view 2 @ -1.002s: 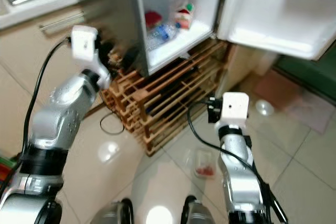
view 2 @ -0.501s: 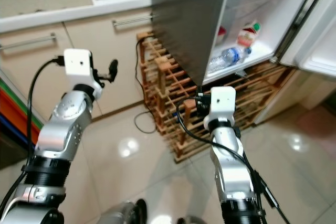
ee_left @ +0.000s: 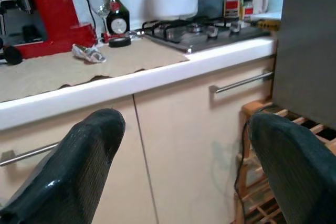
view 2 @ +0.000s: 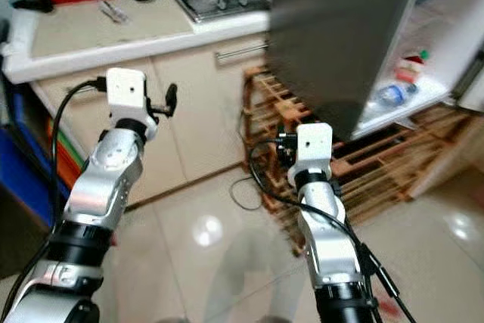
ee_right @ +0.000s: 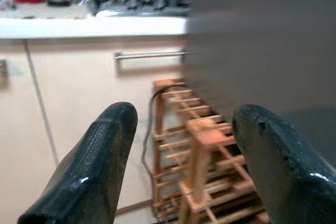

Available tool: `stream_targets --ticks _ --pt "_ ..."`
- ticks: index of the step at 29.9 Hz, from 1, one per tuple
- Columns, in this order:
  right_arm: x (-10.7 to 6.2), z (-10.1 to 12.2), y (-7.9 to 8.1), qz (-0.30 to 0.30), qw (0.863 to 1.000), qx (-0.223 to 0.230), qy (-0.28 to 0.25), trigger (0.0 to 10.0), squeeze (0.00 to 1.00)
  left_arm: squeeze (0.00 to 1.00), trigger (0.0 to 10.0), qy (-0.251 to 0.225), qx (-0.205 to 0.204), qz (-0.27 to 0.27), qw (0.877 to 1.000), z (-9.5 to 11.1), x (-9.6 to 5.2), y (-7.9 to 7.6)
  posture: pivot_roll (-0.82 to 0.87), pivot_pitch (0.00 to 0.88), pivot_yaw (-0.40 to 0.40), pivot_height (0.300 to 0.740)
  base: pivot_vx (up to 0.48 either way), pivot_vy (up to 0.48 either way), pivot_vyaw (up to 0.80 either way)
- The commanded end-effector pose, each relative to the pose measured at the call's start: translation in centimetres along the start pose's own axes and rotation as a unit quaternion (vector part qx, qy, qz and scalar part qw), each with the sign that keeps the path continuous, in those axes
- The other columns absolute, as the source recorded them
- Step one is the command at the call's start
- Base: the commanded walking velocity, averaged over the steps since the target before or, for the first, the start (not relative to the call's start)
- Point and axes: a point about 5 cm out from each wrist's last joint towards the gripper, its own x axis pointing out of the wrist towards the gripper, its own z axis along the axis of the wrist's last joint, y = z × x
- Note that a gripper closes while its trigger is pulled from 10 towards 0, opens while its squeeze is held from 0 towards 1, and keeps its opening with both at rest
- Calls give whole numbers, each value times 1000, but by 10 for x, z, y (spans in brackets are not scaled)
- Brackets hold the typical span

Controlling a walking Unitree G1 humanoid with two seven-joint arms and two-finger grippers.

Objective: Restocking fridge

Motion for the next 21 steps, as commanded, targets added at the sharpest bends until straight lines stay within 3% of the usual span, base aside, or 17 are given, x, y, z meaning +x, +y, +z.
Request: stream_targets --ticks 1,12,15,21 --pt "2 3 0 1 1000 6 -5 10000 188 0 10000 -4 12 9 1000 3 1 4 45 63 26 740 296 -375 419" --pt "14 25 4 2 999 10 -46 10000 196 0 10000 -18 23 10 1000 6 2 5 57 63 27 740 27 -442 382" --pt "18 34 0 -15 998 30 -58 10000 200 0 10000 -28 30 16 999 5 -2 16 57 61 29 740 0 -450 0" --pt "17 37 -6 -43 994 76 -62 10000 204 0 10000 -6 14 62 998 -6 -7 48 74 56 16 740 102 -406 0"
